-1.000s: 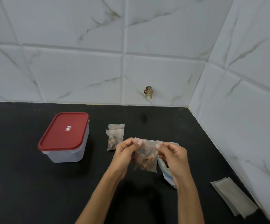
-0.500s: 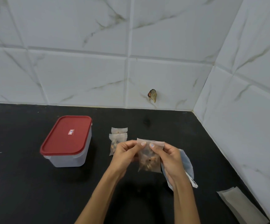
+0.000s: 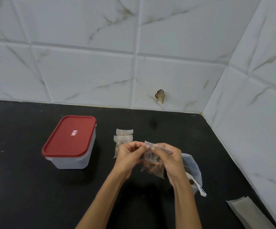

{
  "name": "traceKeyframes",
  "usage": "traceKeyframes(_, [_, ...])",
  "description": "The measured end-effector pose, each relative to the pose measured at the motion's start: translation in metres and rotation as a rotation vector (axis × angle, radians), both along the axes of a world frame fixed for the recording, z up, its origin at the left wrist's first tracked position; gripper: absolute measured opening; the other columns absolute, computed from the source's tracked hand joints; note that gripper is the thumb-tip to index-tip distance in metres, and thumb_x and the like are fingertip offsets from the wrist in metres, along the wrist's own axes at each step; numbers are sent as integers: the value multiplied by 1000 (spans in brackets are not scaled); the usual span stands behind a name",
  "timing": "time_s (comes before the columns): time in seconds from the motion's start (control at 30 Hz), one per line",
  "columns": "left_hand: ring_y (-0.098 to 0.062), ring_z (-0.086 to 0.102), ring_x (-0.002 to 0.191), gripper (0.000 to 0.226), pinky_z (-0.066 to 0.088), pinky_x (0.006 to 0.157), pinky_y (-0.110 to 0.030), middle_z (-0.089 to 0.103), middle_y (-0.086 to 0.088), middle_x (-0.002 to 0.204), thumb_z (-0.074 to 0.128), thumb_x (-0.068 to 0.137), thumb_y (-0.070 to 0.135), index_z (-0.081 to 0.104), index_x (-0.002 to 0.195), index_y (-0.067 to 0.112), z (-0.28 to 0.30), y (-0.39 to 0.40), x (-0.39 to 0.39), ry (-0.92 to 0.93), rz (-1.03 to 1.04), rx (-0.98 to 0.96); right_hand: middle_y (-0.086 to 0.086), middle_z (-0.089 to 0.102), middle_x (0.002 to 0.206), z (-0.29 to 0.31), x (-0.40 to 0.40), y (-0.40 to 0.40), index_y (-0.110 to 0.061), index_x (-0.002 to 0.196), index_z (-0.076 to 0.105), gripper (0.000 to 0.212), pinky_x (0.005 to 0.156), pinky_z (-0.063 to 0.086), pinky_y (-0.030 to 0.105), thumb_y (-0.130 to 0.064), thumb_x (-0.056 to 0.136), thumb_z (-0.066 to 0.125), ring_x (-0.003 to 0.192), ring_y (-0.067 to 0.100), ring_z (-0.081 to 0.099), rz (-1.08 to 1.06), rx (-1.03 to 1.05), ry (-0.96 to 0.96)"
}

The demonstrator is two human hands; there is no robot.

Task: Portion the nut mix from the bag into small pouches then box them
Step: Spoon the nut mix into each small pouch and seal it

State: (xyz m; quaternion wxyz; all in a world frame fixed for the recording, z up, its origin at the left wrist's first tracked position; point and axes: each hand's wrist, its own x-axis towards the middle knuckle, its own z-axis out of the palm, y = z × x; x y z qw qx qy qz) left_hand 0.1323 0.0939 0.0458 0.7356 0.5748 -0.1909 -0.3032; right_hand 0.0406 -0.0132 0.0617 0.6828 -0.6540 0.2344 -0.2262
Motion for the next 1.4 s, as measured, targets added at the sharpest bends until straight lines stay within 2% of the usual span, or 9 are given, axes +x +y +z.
traceKeyframes(0.13, [-29, 70, 91, 10, 58, 81, -47, 71, -17, 94, 64, 88, 11, 70, 88, 3, 0, -2, 3, -34, -14, 34, 5, 71, 75, -1, 2, -1, -8, 82, 73, 5, 66, 54, 25, -10, 82, 68, 76, 15, 68, -13, -14, -11])
traceKeyframes(0.37, [-30, 69, 90, 9, 57, 82, -48, 71, -17, 92, 64, 88, 10, 70, 86, 3, -3, -6, 6, -72, 59, 39, 4, 73, 78, -2, 6, -4, -8, 85, 73, 6, 71, 57, 30, -12, 80, 71, 79, 14, 70, 6, -3, -7])
traceKeyframes(0.5, [-28, 66, 88, 9, 54, 82, -50, 69, -12, 87, 63, 88, 11, 67, 81, 7, -3, -5, 10, -49, 109, 17, 11, 73, 86, -5, 7, -10, -6, 89, 71, 18, 78, 57, 37, -13, 73, 75, 87, 24, 70, -9, 44, -30])
traceKeyframes(0.7, [-15, 66, 72, 12, 53, 63, -33, 68, 2, 75, 54, 96, 25, 56, 90, 14, -1, -4, 10, -123, 145, 78, 17, 71, 88, -11, 9, -11, -5, 84, 73, 6, 85, 51, 48, -7, 82, 68, 87, 31, 66, -2, 105, -49])
traceKeyframes(0.87, [-13, 61, 75, 23, 53, 69, -32, 59, -4, 84, 44, 100, 28, 50, 100, 6, 1, -7, 3, -241, 240, 119, 13, 71, 84, -9, 11, -7, -5, 85, 71, 6, 78, 53, 41, -4, 82, 66, 83, 28, 64, -20, 165, -68])
traceKeyframes(0.97, [-12, 60, 76, 21, 50, 67, -30, 58, -1, 83, 48, 98, 27, 52, 102, 6, 0, -6, 1, -181, 265, 100, 9, 71, 80, -8, 10, -4, -8, 80, 71, 13, 72, 54, 32, -1, 86, 61, 79, 23, 66, -9, 196, -80])
traceKeyframes(1.13, [-19, 70, 79, 27, 55, 64, -29, 71, -9, 87, 68, 83, 18, 64, 106, 4, 2, 1, 6, 65, 73, 22, 11, 73, 82, -6, 6, -3, -5, 82, 71, 12, 75, 56, 37, -1, 86, 60, 79, 23, 69, -11, 191, -100])
traceKeyframes(1.27, [-27, 71, 88, 42, 57, 75, -35, 72, -18, 94, 74, 70, 24, 68, 101, -4, -1, 3, 5, 48, 8, 11, 13, 73, 84, -7, 4, -1, -9, 83, 73, 10, 76, 57, 38, -6, 86, 63, 82, 26, 69, -19, 82, -71])
traceKeyframes(1.4, [-24, 71, 86, 29, 57, 73, -30, 74, -16, 91, 72, 77, 17, 70, 98, -3, -2, 4, 5, 53, 8, 0, 9, 73, 79, -6, 4, 0, -9, 84, 73, 12, 72, 56, 32, -6, 87, 62, 78, 21, 69, -23, -4, -64])
